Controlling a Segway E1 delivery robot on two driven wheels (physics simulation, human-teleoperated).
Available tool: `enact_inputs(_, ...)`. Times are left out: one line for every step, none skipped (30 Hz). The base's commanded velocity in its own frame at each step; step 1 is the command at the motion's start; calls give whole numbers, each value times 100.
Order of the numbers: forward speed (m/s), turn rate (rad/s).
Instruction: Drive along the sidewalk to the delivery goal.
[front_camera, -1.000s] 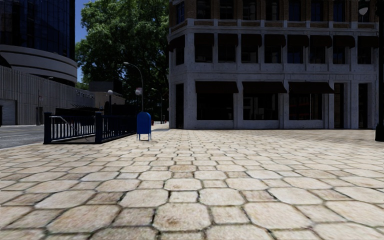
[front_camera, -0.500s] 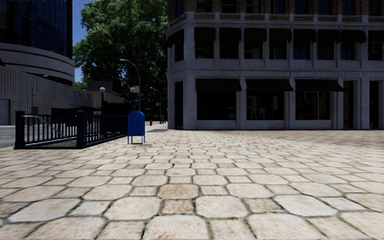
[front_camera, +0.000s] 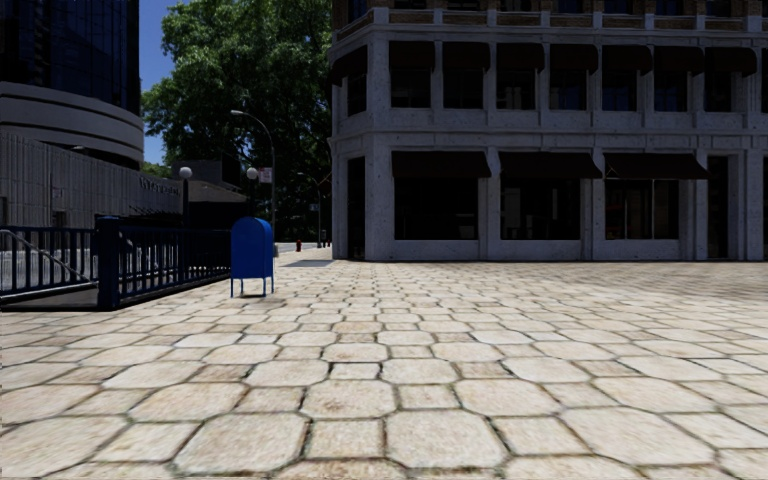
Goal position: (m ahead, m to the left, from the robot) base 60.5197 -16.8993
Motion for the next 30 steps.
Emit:
enact_inputs(200, 0)
enact_inputs(200, 0)
enact_inputs(200, 0)
enact_inputs(200, 0)
enact_inputs(200, 0)
enact_inputs(200, 0)
enact_inputs(200, 0)
enact_inputs(200, 0)
enact_inputs(200, 0)
enact_inputs(200, 0)
enact_inputs(200, 0)
enact_inputs(200, 0)
enact_inputs(200, 0)
enact_inputs(200, 0)
enact_inputs(200, 0)
enact_inputs(200, 0)
enact_inputs(200, 0)
enact_inputs(200, 0)
enact_inputs(200, 0)
enact_inputs(200, 0)
enact_inputs(200, 8)
enact_inputs(200, 14)
enact_inputs(200, 14)
enact_inputs(200, 16)
enact_inputs(200, 17)
enact_inputs(200, 17)
enact_inputs(200, 17)
enact_inputs(200, 17)
enact_inputs(200, 17)
enact_inputs(200, 17)
